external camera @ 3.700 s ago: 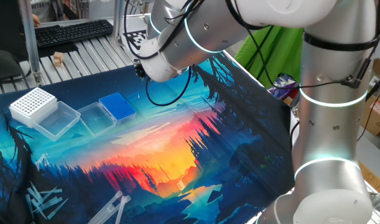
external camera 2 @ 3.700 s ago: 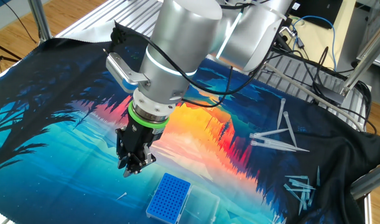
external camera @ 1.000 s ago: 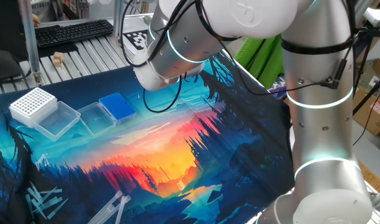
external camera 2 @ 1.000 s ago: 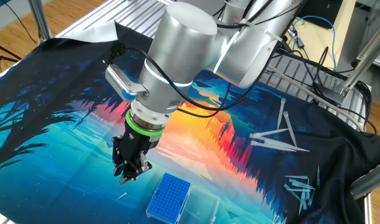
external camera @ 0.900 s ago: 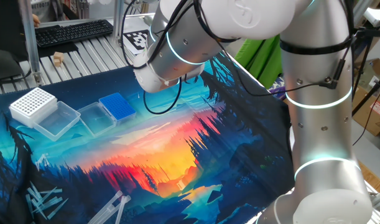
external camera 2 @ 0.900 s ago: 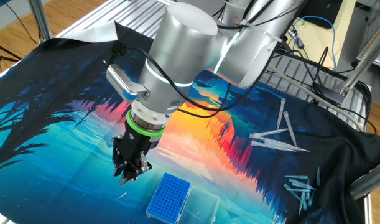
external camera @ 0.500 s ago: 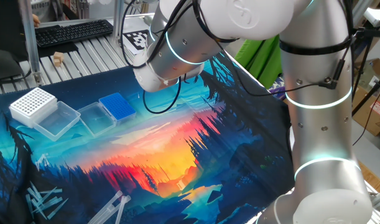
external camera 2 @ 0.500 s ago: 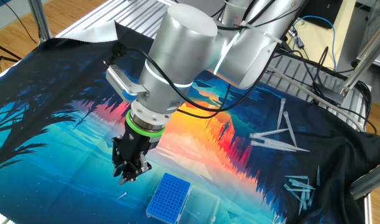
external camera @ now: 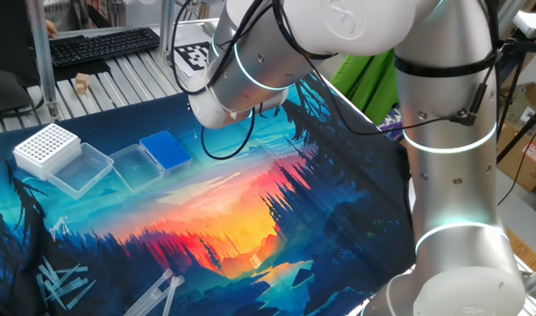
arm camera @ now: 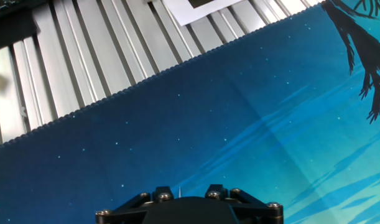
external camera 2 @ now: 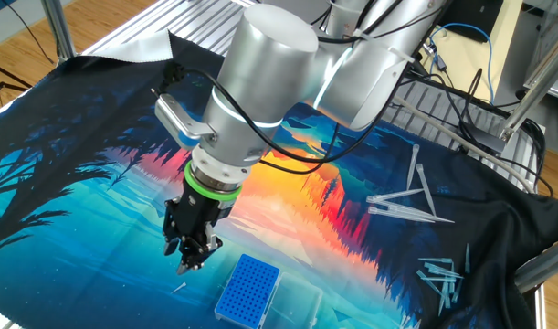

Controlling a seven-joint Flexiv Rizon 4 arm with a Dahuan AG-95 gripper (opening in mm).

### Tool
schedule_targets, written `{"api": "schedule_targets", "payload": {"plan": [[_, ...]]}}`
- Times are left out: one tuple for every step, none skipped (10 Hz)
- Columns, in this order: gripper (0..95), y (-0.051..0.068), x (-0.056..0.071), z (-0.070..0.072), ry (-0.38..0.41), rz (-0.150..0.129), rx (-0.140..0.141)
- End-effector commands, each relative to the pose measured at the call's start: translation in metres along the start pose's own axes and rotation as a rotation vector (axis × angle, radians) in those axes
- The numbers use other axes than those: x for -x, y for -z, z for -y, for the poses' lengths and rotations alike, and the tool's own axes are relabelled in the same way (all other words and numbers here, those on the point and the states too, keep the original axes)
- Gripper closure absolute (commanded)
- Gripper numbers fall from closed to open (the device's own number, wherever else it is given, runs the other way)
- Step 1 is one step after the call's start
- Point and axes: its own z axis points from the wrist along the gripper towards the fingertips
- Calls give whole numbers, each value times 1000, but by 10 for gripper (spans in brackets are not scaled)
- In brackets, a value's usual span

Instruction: Insert a small pipette tip into the holder for small pipette tips

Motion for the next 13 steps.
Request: {"api": "schedule_targets", "payload": {"plan": [[570, 0, 1, 0, -24, 0, -1], [570, 0, 1, 0, -26, -10, -4], [570, 0, 1, 0, -21, -24, -10], [570, 0, 1, 0, -22, -32, -16], [570, 0, 1, 0, -27, -44, -23], [570, 0, 1, 0, -27, -52, -24], [570, 0, 1, 0, -16, -54, -23], [570, 0, 1, 0, -2, -54, -23], [570, 0, 1, 0, 8, -56, -20], [570, 0, 1, 0, 5, -58, -19], [570, 0, 1, 0, 6, -61, -19], [570, 0, 1, 0, 6, -61, -19], [570, -1, 0, 0, 2, -61, -19]]}}
